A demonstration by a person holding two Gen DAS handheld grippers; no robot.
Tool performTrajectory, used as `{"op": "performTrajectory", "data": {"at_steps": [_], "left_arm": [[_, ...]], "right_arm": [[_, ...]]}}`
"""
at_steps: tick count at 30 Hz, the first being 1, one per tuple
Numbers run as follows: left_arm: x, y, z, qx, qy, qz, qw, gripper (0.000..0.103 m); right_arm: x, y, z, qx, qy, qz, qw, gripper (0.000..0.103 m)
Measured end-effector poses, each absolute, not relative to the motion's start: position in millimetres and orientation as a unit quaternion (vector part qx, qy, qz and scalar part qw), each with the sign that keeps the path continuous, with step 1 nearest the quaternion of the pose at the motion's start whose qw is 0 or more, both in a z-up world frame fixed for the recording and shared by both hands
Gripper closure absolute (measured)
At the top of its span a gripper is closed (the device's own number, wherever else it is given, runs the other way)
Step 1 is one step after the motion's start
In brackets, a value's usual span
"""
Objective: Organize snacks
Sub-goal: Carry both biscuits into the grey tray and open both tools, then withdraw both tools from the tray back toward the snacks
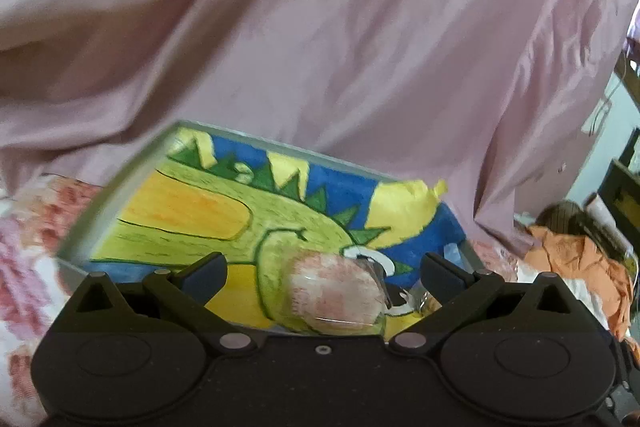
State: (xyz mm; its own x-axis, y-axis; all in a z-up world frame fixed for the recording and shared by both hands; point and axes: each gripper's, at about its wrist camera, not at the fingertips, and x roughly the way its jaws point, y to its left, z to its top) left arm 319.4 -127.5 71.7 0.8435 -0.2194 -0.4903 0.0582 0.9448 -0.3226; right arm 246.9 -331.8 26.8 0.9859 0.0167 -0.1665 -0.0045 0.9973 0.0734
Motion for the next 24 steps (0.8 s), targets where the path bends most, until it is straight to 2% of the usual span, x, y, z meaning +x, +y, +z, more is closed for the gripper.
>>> {"op": "performTrajectory", "data": {"at_steps": [12, 24], "left_arm": [[231.0, -68.0, 108.0, -0.156, 0.196, -0.044, 0.967, 0.001], [150.1, -19.2, 112.5, -0.129, 0.158, -0.030, 0.978, 0.001]], "right_arm": [[176.4, -312.2, 71.0, 0.069, 0.036, -0.003, 0.997, 0.000], [112.4, -269.7, 87.8, 0.060, 0.001, 0.002, 0.998, 0.000]]}}
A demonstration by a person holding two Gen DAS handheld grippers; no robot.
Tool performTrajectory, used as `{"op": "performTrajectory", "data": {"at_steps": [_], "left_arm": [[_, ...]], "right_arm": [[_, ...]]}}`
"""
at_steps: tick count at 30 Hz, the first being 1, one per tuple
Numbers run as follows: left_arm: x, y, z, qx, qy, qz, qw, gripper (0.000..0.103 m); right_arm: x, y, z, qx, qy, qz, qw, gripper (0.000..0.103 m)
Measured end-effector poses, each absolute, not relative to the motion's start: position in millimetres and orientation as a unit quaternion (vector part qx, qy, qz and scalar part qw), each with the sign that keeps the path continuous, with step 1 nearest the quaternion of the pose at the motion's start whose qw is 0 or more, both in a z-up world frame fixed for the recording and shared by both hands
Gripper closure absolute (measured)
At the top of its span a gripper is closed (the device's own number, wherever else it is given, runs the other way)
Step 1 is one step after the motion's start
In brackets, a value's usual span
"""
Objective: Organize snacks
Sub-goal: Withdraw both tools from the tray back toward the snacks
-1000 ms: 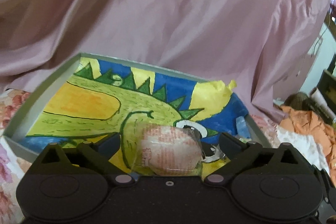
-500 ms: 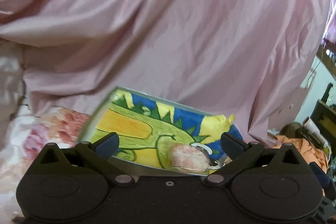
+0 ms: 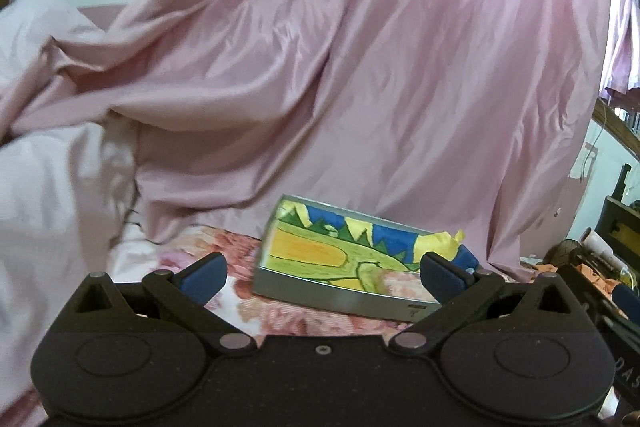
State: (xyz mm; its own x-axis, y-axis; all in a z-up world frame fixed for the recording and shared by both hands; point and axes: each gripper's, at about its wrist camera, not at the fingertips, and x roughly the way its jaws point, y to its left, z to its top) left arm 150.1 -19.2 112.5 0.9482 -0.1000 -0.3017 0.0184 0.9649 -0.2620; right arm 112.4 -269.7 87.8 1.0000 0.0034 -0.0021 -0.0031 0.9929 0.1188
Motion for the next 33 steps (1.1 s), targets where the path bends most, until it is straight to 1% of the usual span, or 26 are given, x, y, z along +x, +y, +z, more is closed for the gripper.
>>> {"op": "performTrajectory", "data": {"at_steps": [6, 13, 23, 33], "left_arm": [[119.8, 4.6, 108.4, -0.115, 0.153, -0.023, 0.981, 0.001], [93.8, 25.9, 89.2, -0.090, 0.168, -0.031, 0.981, 0.001], [76.6, 57.9, 45.5, -0.075, 0.223, -0.055, 0.970, 0.001], [102.1, 74.2, 7.9, -0.110, 0.307, -0.061, 0.943, 0.001]], "right_arm": [[91.6, -254.2, 85.2, 0.057, 0.000, 0.011, 0.998, 0.000], [71.2, -236.5, 72.8, 0.034, 0.027, 0.030, 0.999, 0.000], [52.9, -201.6, 32.9, -0.017, 0.118, 0.097, 0.988, 0.000], [60.5, -173.3, -2.8, -0.046, 0.207, 0.158, 0.964, 0.000]]}}
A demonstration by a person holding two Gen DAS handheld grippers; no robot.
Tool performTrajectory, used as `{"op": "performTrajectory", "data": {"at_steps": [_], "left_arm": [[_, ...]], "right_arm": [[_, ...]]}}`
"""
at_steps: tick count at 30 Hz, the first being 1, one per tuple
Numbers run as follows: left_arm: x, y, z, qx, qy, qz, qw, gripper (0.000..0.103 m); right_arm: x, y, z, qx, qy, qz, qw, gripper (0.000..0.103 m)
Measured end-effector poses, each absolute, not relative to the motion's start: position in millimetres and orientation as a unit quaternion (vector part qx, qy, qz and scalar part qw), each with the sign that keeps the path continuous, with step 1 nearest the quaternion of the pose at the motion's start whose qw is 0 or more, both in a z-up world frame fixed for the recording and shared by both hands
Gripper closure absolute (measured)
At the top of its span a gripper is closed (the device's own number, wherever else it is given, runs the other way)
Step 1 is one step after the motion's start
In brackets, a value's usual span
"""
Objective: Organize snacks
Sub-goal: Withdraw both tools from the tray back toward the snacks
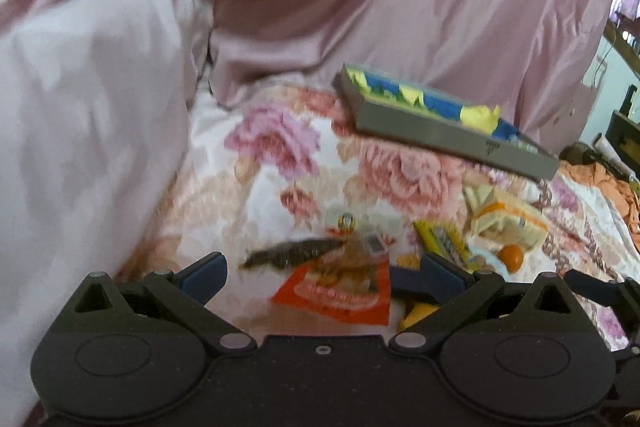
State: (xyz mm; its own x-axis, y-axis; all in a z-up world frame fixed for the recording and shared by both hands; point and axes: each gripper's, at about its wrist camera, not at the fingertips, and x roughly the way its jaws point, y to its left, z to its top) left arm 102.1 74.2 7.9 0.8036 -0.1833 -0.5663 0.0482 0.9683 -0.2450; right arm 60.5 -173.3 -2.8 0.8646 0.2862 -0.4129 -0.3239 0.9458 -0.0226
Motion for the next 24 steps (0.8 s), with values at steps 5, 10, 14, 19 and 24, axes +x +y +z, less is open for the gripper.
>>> {"op": "performTrajectory", "data": {"at_steps": [5, 10, 14, 19, 24], "left_arm": [[119.3, 75.5, -7.6, -0.124, 0.342, -0.074, 0.928, 0.001], [140.5, 72.9, -19.1, -0.121, 0.364, -0.092, 0.919, 0.001], [154.6, 69.5, -27.0, -0.118, 0.380, -0.110, 0.911, 0.001], [166.7, 62.5, -32.0, -0.091, 0.387, -0.111, 0.911, 0.001], [177.4, 59.8, -32.9, -0.085, 0.400, -0.126, 0.904, 0.001]], "right_arm": [[70.7, -171.0, -16.9, -0.032, 0.255, 0.184, 0.949, 0.000], [81.3, -171.0, -27.6, -0.023, 0.295, 0.201, 0.934, 0.000], [89.9, -171.9, -37.5, 0.000, 0.330, 0.216, 0.919, 0.000], [104.2, -171.9, -47.5, 0.034, 0.364, 0.227, 0.903, 0.000], [127.2, -165.0, -50.2, 0.043, 0.383, 0.221, 0.896, 0.001]]}}
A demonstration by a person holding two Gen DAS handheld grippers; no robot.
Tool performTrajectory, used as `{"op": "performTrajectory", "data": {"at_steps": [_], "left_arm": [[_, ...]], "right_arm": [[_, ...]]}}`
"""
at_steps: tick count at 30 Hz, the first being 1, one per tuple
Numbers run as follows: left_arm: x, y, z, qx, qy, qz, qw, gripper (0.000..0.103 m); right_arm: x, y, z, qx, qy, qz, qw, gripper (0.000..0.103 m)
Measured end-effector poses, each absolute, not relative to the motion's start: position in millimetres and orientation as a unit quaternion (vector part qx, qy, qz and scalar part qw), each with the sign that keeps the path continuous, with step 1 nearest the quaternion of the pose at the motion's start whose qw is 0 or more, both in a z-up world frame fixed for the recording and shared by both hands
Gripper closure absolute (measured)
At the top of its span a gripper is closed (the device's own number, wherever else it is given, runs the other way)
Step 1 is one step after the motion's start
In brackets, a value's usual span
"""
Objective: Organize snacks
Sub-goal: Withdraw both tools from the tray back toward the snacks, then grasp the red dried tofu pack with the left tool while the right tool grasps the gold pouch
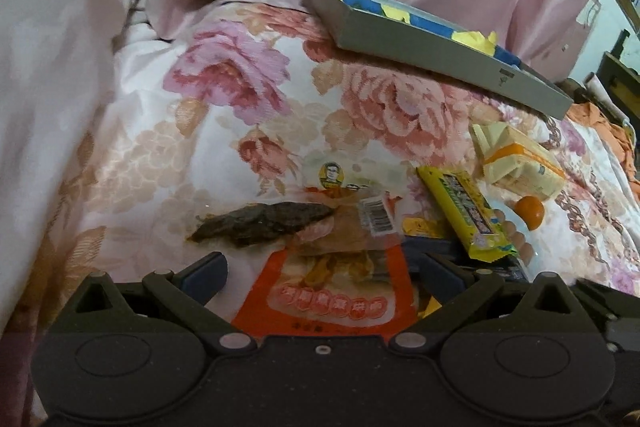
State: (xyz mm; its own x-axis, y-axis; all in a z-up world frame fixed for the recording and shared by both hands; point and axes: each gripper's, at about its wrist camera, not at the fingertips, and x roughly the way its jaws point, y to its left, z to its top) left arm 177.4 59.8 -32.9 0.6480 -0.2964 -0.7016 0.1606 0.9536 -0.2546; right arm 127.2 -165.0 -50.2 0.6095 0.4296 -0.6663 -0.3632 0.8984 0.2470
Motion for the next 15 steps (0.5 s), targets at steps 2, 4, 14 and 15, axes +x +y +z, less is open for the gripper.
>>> {"op": "performTrajectory", "data": {"at_steps": [2, 4, 14, 15], "left_arm": [[178.5, 58.5, -32.9, -0.081, 0.403, -0.131, 0.902, 0.004], [179.8, 57.3, -33.1, -0.076, 0.407, -0.134, 0.900, 0.008], [177.7, 49.6, -35.0, -0.055, 0.423, -0.127, 0.896, 0.026], [176.7, 49.2, -34.5, -0.056, 0.424, -0.127, 0.895, 0.026]], "right_arm": [[135.1, -162.2, -50.3, 0.042, 0.382, 0.219, 0.897, 0.001], [144.0, -159.0, -51.1, 0.038, 0.380, 0.214, 0.899, 0.003], [146.3, -146.2, -55.9, -0.009, 0.371, 0.202, 0.906, 0.014], [145.5, -146.6, -55.2, -0.010, 0.371, 0.201, 0.907, 0.016]]}}
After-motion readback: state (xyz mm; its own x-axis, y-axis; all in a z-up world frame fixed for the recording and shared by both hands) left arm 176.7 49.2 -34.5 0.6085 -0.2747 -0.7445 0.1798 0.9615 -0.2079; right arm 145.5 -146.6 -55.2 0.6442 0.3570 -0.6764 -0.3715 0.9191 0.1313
